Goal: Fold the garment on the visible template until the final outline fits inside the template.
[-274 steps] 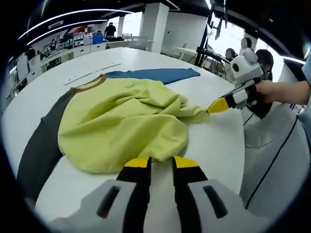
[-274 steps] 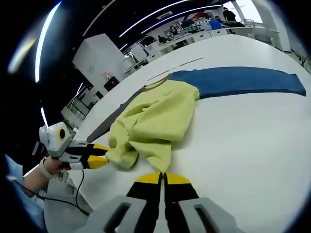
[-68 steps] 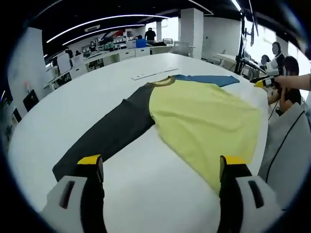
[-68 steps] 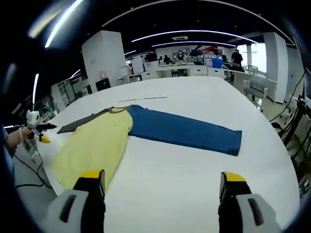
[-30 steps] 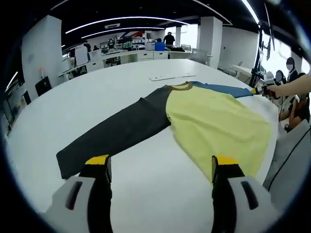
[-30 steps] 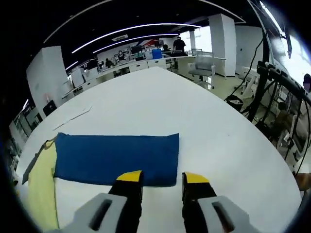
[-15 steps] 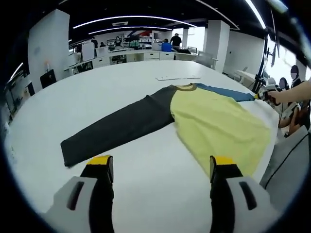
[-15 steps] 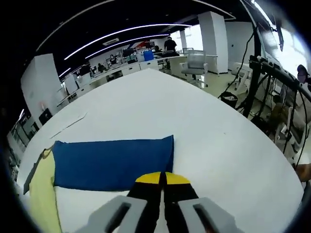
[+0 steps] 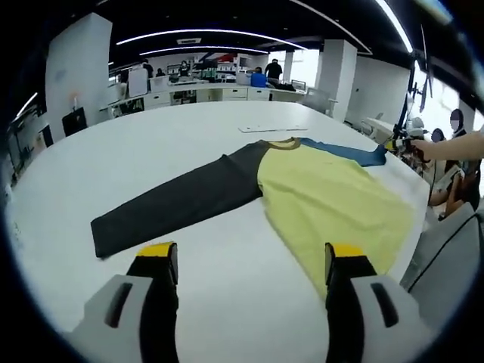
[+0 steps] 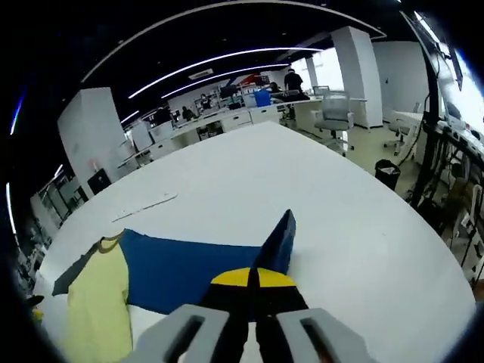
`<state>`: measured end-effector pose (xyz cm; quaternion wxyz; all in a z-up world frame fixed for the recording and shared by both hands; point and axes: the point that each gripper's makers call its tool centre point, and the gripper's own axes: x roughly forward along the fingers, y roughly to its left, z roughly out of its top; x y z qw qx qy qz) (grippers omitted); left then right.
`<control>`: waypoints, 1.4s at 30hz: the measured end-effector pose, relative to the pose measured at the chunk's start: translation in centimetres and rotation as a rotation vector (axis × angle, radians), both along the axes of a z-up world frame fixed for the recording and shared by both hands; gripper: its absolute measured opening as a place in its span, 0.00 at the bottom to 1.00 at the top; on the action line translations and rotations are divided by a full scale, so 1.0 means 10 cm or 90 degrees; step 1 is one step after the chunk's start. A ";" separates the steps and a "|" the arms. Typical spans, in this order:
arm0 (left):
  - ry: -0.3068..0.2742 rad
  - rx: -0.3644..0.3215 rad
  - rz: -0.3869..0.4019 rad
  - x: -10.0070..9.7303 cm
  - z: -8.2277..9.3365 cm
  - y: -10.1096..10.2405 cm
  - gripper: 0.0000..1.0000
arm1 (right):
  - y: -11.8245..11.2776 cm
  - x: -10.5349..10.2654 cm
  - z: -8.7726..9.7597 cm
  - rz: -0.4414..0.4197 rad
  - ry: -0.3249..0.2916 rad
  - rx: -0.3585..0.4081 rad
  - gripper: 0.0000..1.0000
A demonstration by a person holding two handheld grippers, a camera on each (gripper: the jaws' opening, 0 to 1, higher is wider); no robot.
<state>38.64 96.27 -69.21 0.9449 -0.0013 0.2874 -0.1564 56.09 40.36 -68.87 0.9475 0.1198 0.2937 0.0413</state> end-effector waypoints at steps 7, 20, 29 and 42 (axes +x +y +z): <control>-0.011 -0.009 0.000 -0.02 0.06 -0.04 0.75 | 0.66 0.24 0.14 0.094 -0.023 0.058 0.00; -0.009 -0.020 -0.004 -0.08 0.03 -0.07 0.76 | 1.93 0.40 0.40 0.234 -0.053 0.124 0.00; -0.008 -0.025 -0.006 -0.08 -0.01 -0.09 0.74 | 2.68 0.44 0.51 0.292 -0.069 0.156 0.00; -0.002 -0.028 0.003 -0.12 -0.05 -0.05 0.73 | 3.64 0.32 0.56 0.372 -0.072 0.185 0.00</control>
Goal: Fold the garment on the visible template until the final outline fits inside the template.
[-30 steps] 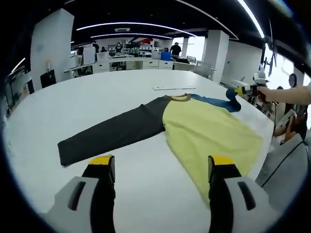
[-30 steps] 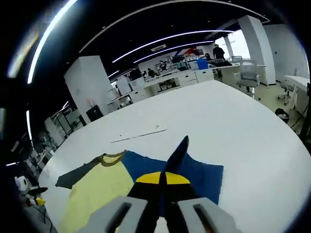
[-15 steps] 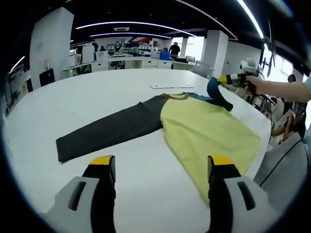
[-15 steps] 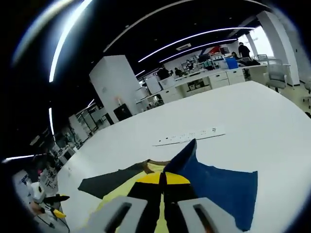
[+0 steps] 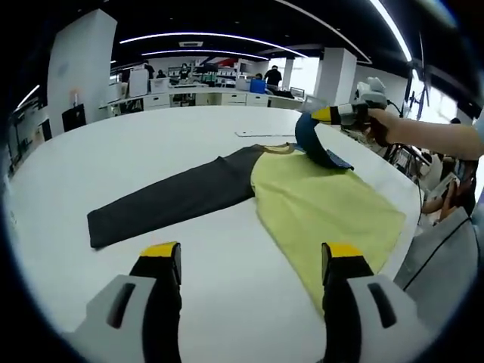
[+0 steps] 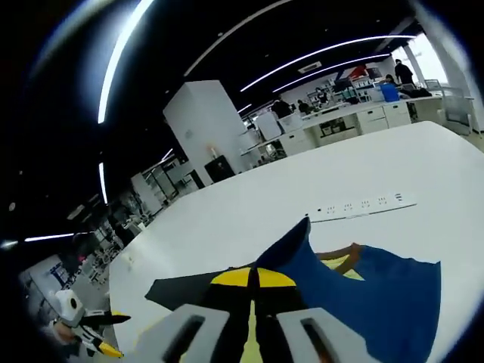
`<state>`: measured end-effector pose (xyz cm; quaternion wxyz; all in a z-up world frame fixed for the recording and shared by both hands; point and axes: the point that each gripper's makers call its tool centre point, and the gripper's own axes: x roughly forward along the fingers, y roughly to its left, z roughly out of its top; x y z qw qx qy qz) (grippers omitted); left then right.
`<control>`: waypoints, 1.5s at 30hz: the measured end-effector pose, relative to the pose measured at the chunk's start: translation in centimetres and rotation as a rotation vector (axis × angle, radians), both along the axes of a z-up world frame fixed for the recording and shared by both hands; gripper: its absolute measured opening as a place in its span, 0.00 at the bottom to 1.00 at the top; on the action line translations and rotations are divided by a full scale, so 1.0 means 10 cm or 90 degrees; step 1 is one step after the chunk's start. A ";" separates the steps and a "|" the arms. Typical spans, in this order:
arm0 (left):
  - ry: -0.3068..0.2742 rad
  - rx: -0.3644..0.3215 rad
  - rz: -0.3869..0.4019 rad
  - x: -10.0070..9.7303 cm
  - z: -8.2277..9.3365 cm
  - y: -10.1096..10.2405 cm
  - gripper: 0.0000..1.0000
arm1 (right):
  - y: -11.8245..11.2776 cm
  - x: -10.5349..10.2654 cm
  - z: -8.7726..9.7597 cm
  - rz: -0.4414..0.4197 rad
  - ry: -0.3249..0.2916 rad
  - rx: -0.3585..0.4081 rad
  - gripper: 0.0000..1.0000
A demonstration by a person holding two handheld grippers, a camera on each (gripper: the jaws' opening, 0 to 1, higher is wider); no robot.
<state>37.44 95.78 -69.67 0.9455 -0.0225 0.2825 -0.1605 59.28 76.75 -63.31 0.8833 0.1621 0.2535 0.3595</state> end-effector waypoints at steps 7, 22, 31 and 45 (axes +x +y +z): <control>0.007 0.000 0.007 -0.03 -0.02 0.04 0.73 | 0.40 -0.11 -0.09 0.048 0.005 -0.011 0.00; 0.022 -0.006 0.029 -0.11 -0.09 0.11 0.72 | 0.79 -0.25 -0.77 0.094 0.060 -0.067 0.00; 0.031 -0.013 0.051 -0.20 -0.12 0.18 0.72 | 0.88 -0.33 -1.05 0.127 0.075 -0.103 0.00; 0.025 -0.011 0.053 -0.15 -0.08 0.21 0.72 | 0.92 -0.30 -1.05 0.167 0.027 -0.126 0.02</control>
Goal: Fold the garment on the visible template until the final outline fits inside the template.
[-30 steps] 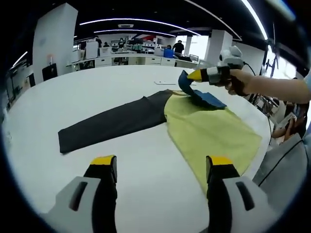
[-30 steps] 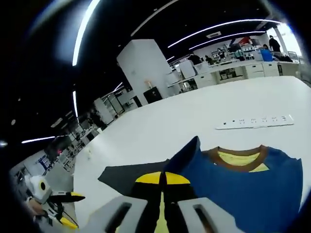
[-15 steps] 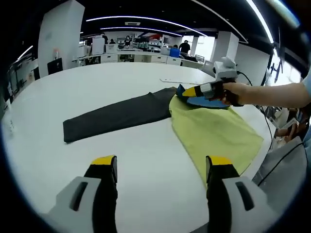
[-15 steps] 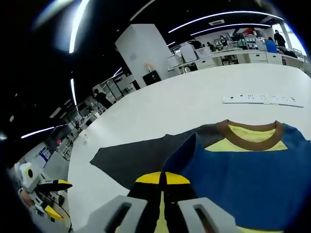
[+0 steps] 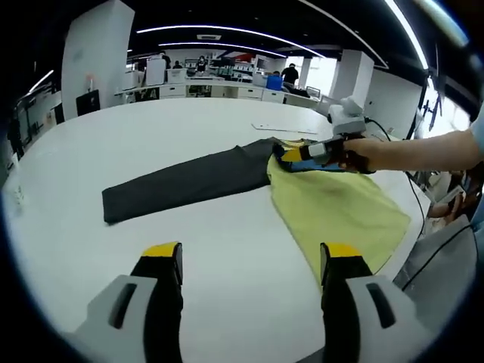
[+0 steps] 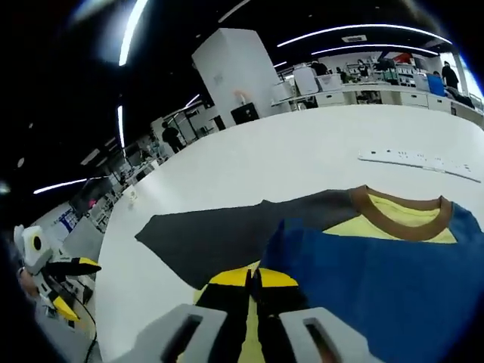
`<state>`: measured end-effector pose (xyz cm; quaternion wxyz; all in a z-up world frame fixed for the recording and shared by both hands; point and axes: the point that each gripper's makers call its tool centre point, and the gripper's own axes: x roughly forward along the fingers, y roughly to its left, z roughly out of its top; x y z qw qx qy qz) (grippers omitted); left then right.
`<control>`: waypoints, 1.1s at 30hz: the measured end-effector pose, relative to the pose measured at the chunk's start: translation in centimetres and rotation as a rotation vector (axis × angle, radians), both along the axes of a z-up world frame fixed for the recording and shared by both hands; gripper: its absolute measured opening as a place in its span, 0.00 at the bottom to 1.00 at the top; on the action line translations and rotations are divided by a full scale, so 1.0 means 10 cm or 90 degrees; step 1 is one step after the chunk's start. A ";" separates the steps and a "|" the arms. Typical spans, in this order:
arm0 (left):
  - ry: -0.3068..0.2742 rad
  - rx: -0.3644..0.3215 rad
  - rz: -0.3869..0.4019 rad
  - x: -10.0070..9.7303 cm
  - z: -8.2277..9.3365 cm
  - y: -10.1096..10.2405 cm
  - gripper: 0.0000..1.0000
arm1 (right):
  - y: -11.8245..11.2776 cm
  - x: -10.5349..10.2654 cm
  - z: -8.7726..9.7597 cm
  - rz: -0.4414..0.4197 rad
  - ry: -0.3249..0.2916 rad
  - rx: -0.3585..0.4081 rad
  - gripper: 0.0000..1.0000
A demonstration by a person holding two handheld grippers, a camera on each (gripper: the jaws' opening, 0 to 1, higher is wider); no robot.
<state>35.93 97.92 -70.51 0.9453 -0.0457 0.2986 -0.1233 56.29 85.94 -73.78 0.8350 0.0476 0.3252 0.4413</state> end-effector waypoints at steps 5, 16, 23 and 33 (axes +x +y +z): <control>0.000 -0.004 -0.005 0.01 -0.01 -0.03 0.71 | -0.03 0.00 0.10 0.013 -0.041 -0.005 0.20; -0.014 -0.033 -0.009 0.08 0.05 -0.06 0.71 | -0.20 -0.15 0.26 0.038 -0.080 -0.004 0.59; -0.026 -0.043 -0.022 0.14 0.11 -0.09 0.71 | -0.44 -0.28 0.30 0.072 -0.112 -0.036 0.84; -0.026 -0.044 -0.045 0.20 0.12 -0.12 0.71 | -0.78 -0.47 0.35 0.087 -0.138 -0.060 1.00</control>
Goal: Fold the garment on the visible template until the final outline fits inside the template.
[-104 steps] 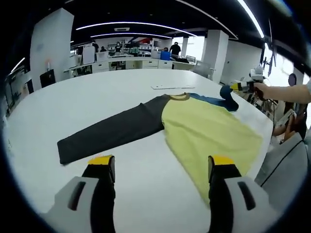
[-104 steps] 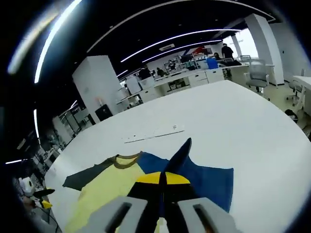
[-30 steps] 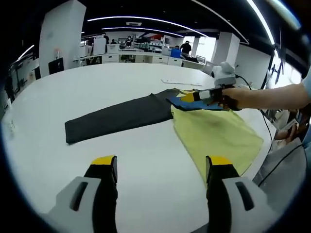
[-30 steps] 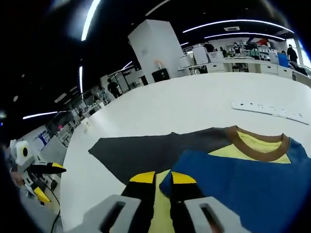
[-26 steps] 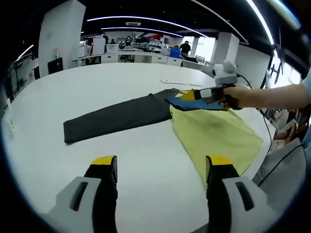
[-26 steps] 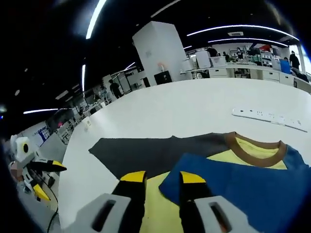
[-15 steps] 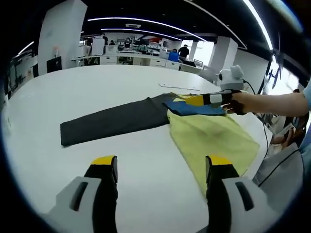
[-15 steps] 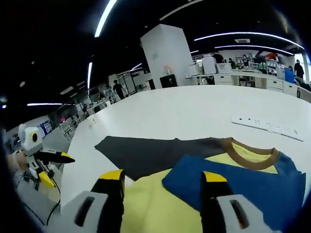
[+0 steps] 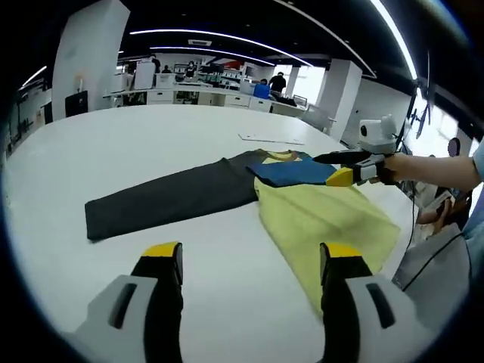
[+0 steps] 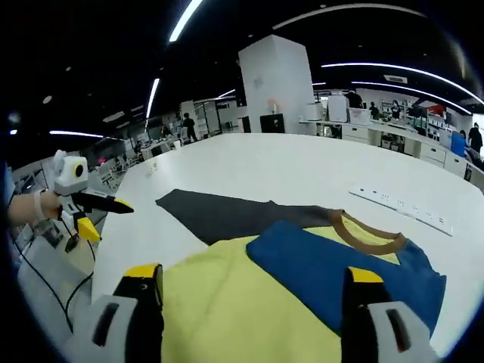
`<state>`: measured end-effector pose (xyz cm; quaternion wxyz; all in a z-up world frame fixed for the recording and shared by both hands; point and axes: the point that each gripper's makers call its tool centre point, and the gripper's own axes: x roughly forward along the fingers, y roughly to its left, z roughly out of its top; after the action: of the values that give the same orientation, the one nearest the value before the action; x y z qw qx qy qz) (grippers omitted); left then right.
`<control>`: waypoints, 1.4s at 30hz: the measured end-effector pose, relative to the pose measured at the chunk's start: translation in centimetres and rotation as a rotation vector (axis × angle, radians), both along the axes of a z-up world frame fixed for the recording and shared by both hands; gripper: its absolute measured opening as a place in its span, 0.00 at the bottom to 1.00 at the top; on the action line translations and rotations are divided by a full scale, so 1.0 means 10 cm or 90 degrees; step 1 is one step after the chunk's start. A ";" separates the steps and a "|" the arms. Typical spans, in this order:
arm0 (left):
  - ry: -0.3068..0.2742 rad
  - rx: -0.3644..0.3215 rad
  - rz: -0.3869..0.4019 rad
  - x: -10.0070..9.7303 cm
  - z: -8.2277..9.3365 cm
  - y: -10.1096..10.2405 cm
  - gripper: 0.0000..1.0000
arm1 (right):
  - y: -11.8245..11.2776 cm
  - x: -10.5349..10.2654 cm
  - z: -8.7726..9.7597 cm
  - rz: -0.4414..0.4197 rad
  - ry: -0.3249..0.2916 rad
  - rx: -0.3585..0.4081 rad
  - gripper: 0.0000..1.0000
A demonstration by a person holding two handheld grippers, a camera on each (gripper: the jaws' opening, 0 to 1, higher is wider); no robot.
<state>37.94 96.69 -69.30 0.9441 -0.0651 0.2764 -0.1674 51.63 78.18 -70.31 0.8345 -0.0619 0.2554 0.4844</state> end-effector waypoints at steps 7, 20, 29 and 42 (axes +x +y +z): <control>0.000 0.007 -0.004 -0.01 0.00 0.09 0.71 | -0.30 -0.01 0.09 -0.036 0.004 0.015 1.00; 0.019 0.011 0.027 0.01 -0.09 0.50 0.69 | -0.96 -0.11 -0.04 -0.107 0.032 0.014 1.00; 0.018 0.025 0.126 0.15 -0.13 1.14 0.62 | -1.22 -0.19 -0.03 -0.143 0.047 0.042 1.00; 0.052 0.011 0.193 0.32 -0.42 1.53 0.56 | -1.80 -0.48 0.13 -0.210 0.052 0.079 1.00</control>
<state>41.10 112.00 -73.52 0.9471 -0.1050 0.3028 -0.0175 46.79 60.16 -69.04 0.8937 0.0522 0.2652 0.3582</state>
